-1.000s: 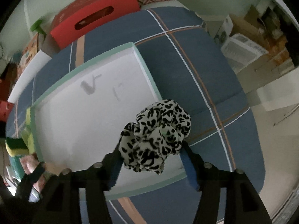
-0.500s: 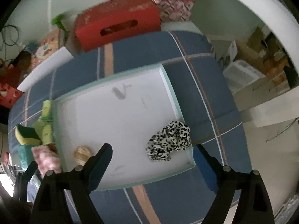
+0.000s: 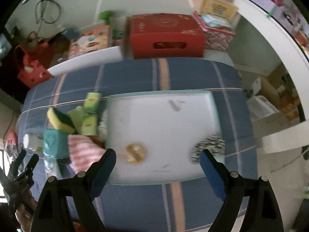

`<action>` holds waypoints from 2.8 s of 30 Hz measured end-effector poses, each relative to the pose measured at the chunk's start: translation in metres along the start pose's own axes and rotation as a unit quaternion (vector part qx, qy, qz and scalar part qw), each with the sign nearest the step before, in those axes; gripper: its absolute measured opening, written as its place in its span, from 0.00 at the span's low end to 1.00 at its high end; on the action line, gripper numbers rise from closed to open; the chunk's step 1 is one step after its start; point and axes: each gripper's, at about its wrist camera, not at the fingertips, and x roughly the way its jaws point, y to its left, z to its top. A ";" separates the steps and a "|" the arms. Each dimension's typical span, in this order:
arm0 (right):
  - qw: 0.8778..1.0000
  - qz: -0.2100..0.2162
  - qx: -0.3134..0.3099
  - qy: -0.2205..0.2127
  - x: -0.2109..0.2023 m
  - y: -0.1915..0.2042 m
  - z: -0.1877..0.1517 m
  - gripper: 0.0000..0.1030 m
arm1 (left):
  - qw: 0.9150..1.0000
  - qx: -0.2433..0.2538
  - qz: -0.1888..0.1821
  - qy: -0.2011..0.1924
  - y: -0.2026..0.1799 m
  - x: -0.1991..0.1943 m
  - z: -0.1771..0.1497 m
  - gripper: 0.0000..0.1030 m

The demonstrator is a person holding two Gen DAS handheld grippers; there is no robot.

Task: Organize soft objects
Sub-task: 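Grasp the light-blue face mask with the left tool while the right tool grasps the pink zigzag cloth, then lift the mask and cloth and carry both over the white tray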

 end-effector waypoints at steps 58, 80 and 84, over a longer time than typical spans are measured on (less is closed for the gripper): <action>0.989 0.032 -0.100 0.100 0.166 0.143 -0.037 0.48 | 0.982 -0.008 0.022 0.185 0.032 0.116 -0.052 0.65; 0.992 0.057 -0.104 0.038 0.092 0.128 -0.040 0.26 | 0.990 -0.074 -0.043 0.109 0.070 0.063 -0.034 0.22; 0.992 0.050 -0.106 0.042 0.093 0.127 -0.040 0.21 | 0.991 -0.080 -0.050 0.094 0.067 0.047 -0.034 0.22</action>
